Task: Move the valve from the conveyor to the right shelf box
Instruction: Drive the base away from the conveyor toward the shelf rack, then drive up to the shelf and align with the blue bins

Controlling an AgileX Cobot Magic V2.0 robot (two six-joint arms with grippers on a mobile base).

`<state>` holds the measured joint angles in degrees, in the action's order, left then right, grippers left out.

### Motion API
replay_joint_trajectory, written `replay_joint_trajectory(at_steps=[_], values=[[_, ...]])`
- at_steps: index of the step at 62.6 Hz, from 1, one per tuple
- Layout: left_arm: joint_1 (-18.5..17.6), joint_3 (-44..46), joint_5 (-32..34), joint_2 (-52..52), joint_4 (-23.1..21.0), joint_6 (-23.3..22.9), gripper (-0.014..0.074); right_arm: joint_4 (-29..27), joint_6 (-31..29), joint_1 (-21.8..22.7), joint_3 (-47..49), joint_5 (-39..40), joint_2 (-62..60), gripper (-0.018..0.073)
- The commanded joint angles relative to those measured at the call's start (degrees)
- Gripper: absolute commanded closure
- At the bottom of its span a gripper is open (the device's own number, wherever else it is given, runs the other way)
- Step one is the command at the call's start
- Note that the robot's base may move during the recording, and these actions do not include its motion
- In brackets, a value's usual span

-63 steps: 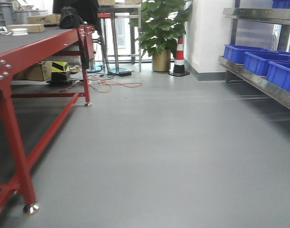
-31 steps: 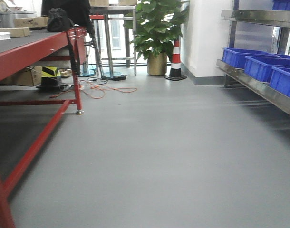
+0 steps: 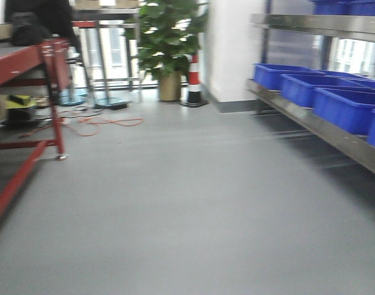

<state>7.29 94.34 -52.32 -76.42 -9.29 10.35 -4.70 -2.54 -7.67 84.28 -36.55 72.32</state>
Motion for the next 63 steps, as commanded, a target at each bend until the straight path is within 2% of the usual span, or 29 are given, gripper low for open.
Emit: replay_joint_trajectory(at_steps=[1, 63], values=[[0.0, 0.7, 2.9, 0.6, -0.8, -0.4, 0.0708, 0.3, -0.5, 0.0, 1.1, 4.6, -0.9, 0.0713], [0.0, 0.7, 2.9, 0.6, -0.8, -0.4, 0.0708, 0.3, -0.5, 0.0, 1.1, 4.7, -0.9, 0.0713]])
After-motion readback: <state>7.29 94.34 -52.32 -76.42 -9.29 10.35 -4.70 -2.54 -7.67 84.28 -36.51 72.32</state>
